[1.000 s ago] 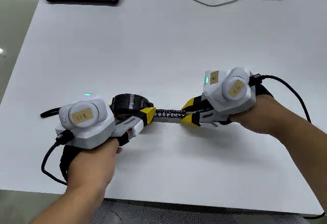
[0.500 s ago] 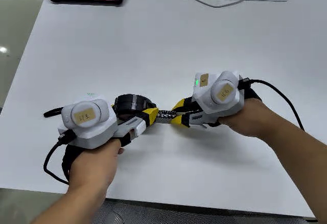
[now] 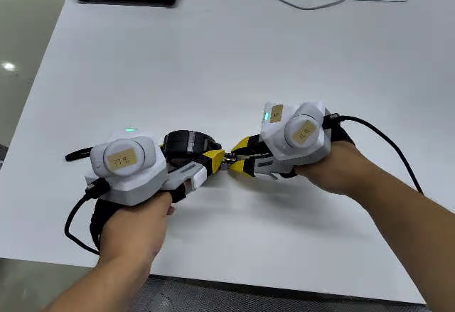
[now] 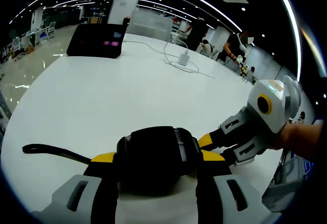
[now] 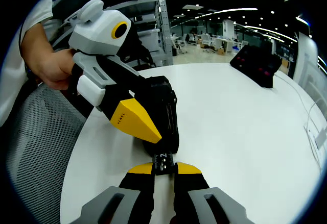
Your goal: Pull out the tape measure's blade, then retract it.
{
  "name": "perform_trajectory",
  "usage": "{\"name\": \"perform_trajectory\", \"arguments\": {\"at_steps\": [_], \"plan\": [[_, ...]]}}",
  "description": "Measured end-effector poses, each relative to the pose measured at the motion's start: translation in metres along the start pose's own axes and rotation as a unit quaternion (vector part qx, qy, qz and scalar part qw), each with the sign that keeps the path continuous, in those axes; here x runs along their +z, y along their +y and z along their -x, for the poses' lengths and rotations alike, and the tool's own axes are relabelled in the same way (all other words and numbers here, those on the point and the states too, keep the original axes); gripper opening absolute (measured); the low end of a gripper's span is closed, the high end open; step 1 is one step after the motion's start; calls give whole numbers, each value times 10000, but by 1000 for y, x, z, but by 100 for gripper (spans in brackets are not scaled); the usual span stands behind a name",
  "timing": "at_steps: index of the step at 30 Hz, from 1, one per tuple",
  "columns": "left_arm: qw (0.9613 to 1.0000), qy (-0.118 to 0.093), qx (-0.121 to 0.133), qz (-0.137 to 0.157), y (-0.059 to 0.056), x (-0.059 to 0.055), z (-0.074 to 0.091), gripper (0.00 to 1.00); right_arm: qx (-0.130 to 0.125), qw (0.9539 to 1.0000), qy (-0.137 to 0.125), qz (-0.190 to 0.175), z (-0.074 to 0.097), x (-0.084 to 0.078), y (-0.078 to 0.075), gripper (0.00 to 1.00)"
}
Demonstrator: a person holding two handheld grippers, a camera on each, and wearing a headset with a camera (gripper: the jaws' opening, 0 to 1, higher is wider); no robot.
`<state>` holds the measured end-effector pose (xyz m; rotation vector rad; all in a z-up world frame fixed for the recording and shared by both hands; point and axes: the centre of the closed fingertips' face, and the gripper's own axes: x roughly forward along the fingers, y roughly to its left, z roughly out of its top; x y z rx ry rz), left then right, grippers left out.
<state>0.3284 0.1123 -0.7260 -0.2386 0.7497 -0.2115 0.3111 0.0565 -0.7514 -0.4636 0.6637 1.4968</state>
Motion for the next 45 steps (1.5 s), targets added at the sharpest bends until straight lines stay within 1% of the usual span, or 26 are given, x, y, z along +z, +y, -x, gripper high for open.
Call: {"name": "perform_trajectory", "arguments": {"at_steps": [9, 22, 26, 29, 36, 40, 45], "plan": [[10000, -5, -4, 6, 0, 0, 1, 57, -57, 10000, -62, 5, -5, 5, 0, 10], [10000, -23, -22, 94, -1, 0, 1, 59, -103, 9999, -76, 40, -5, 5, 0, 12], [9998, -35, -51, 177, -1, 1, 1, 60, -131, 9999, -64, -16, -3, 6, -1, 14], [9999, -33, -45, 162, -1, 1, 1, 60, -152, 9999, -57, -30, 0, 7, -3, 17], [9999, -37, -29, 100, -1, 0, 1, 60, -191, 9998, -47, -26, 6, 7, -4, 19], [9999, -73, -82, 103, -3, 1, 1, 64, -199, 9997, -43, -100, 9, 6, -6, 19], [9999, -82, -70, 70, -2, 1, 1, 63, -194, 9997, -29, -127, 10, 4, -4, 20]]}}
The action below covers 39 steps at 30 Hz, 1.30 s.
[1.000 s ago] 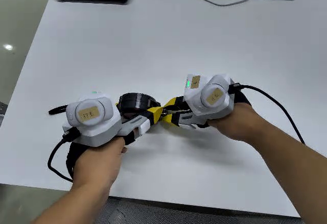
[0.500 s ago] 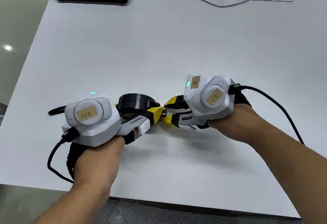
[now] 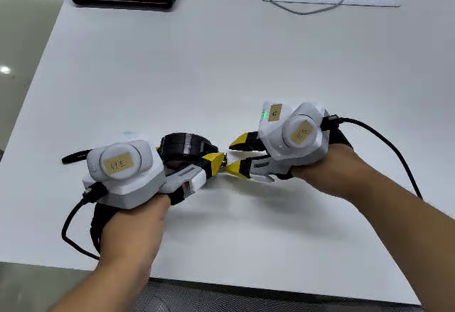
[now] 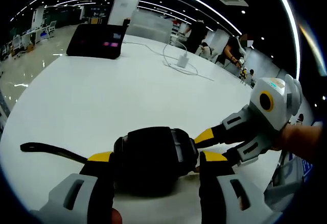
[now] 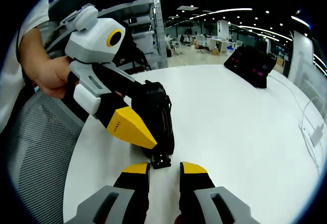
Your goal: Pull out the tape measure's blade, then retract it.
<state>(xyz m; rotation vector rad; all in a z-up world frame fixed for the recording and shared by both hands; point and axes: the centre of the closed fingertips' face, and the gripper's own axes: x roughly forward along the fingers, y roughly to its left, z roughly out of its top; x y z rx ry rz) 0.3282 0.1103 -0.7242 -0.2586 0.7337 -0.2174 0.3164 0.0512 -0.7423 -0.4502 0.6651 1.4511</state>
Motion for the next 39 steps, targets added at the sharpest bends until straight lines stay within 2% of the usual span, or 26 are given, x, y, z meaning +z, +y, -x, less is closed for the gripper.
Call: {"name": "perform_trajectory", "arguments": {"at_steps": [6, 11, 20, 27, 36, 39], "plan": [[9997, 32, -57, -248, 0, 2, 2, 63, -89, 10000, -31, -11, 10, -2, 1, 23], [9981, 17, -103, -608, 1, 4, 8, 65, -230, 9997, -114, -62, 25, -4, 3, 25], [9955, 17, -215, -924, 2, 5, 23, 66, -460, 9983, -197, -312, 46, -12, 4, 27], [9919, -10, -347, -1223, 4, 5, 35, 69, -679, 9963, -249, -469, 65, -20, 5, 32], [9876, -139, -573, -1458, -1, 9, 45, 79, -907, 9937, -333, -565, 84, -24, 10, 35], [9840, -71, -688, -1642, -4, 5, 46, 81, -990, 9916, -427, -714, 90, -26, 12, 39]]}}
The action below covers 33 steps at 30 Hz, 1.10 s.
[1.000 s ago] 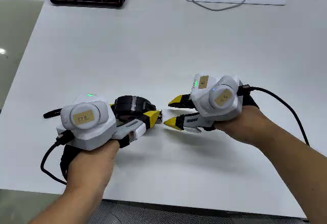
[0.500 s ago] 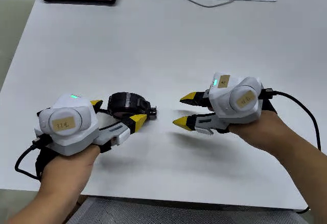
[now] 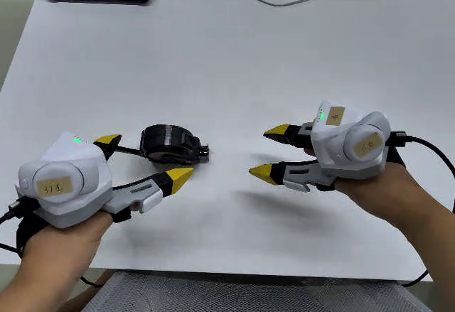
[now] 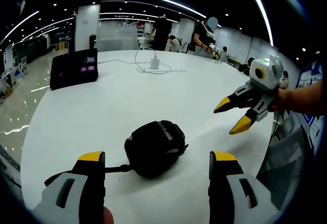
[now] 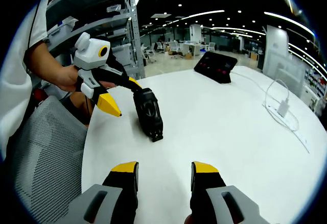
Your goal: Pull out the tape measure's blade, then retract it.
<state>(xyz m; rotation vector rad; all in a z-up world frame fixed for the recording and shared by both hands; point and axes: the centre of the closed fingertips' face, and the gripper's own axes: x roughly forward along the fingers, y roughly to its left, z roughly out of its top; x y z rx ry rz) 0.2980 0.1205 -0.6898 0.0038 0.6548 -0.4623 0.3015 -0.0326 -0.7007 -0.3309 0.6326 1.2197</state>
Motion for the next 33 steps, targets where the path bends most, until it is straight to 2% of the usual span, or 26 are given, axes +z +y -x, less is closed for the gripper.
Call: {"name": "perform_trajectory", "arguments": {"at_steps": [7, 12, 17, 20, 22, 25, 28, 32, 33], "plan": [[9999, 9, -81, -122, -4, -3, 4, 86, -219, 9997, -109, -87, 13, -2, -1, 45], [9994, 8, -197, -278, -7, -4, 8, 88, -347, 9992, -140, -140, 23, -9, -2, 49], [9991, 24, -243, -346, -6, -6, 12, 90, -480, 9985, -189, -163, 32, -11, -3, 53], [9988, 42, -285, -408, -6, -8, 13, 91, -569, 9983, -132, -84, 38, -14, -6, 54], [9981, 77, -262, -553, -4, -9, 14, 92, -594, 9981, -126, -121, 41, -17, -8, 55], [9980, 66, -281, -569, -3, -8, 15, 94, -672, 9976, -97, -169, 48, -20, -10, 57], [9962, 93, -248, -827, -1, -7, 17, 96, -711, 9973, -92, -179, 53, -23, -9, 58], [9958, 72, -283, -865, -2, -5, 19, 98, -732, 9971, -92, -197, 58, -26, -6, 61], [9956, 50, -334, -872, -4, -5, 20, 98, -774, 9967, -166, -163, 60, -24, -5, 65]]}}
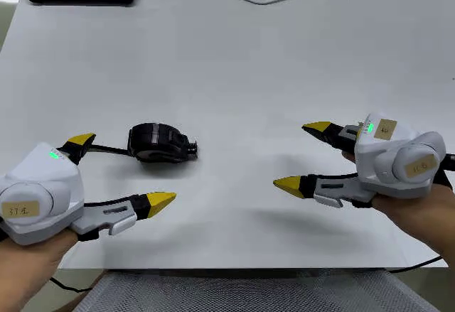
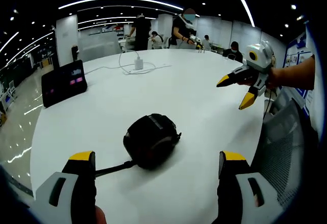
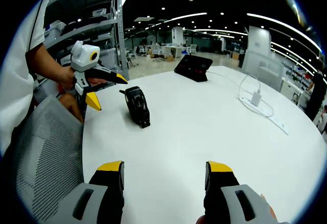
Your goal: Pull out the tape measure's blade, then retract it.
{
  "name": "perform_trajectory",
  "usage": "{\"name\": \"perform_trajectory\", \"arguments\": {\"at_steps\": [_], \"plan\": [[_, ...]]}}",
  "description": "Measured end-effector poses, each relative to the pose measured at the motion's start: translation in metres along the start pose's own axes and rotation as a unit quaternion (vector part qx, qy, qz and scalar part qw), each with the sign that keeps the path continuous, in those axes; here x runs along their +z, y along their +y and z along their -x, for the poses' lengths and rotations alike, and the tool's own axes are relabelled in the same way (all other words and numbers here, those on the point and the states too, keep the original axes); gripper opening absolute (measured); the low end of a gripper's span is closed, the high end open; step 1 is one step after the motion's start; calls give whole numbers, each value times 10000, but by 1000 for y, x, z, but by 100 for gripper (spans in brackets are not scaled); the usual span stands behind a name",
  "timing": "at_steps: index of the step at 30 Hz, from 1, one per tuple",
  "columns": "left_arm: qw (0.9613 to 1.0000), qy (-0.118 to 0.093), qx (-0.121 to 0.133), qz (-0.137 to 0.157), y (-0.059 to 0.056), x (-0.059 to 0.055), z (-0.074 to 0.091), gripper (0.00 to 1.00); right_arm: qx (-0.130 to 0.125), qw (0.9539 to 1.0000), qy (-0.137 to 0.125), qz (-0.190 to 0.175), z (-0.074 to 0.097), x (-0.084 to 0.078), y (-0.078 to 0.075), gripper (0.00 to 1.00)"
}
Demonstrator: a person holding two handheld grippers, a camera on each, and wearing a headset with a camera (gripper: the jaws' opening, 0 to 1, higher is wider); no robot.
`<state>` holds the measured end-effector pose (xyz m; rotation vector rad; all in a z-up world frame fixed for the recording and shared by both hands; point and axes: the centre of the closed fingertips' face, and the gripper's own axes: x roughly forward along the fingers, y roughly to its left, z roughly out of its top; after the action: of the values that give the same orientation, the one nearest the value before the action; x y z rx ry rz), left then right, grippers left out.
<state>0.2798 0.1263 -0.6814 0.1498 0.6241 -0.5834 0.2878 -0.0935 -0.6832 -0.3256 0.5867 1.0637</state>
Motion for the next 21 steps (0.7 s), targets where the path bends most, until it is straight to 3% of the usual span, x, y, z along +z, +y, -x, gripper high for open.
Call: {"name": "perform_trajectory", "arguments": {"at_steps": [6, 17, 21], "plan": [[9998, 24, 48, -185, 3, -1, 2, 99, -14, 10000, 6, -82, 7, -5, 3, 70], [9999, -28, -18, -136, 1, -3, 8, 99, -163, 9997, 16, -190, 21, -11, 4, 73], [9997, -90, -176, -172, -4, -3, 11, 99, -198, 9995, -39, -235, 23, -12, 5, 75]]}}
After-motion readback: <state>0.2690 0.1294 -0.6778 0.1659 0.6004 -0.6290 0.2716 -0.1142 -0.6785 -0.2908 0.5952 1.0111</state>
